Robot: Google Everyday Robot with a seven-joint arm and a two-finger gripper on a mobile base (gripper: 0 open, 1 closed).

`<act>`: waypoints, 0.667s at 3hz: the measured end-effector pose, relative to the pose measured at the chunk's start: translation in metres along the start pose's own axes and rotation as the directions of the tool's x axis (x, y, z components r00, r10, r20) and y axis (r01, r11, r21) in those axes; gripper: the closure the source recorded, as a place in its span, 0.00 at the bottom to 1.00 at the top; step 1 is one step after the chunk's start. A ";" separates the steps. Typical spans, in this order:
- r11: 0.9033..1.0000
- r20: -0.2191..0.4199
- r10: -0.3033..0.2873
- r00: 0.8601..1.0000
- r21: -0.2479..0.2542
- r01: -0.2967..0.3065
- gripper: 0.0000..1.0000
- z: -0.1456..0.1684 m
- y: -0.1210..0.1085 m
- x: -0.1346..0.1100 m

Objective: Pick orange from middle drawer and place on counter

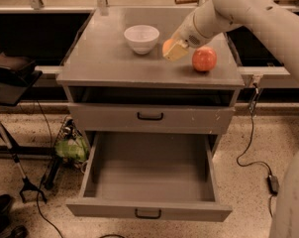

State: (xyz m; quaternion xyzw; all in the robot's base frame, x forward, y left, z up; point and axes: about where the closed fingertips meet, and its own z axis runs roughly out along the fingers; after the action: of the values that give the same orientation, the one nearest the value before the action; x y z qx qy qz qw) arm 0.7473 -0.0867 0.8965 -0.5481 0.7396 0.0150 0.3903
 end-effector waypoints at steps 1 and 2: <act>1.000 -0.001 0.005 1.000 -0.003 -0.005 0.11 0.005 -0.002 -0.001; 1.000 -0.005 0.007 1.000 -0.010 -0.007 0.00 0.011 0.000 0.000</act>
Offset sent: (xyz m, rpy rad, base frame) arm 0.0084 -0.0004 -0.0019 -0.0023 0.0114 -0.0177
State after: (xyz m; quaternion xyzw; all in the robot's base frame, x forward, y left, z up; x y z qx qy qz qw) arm 0.7533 -0.0816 0.8893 -0.5476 0.7425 0.0188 0.3854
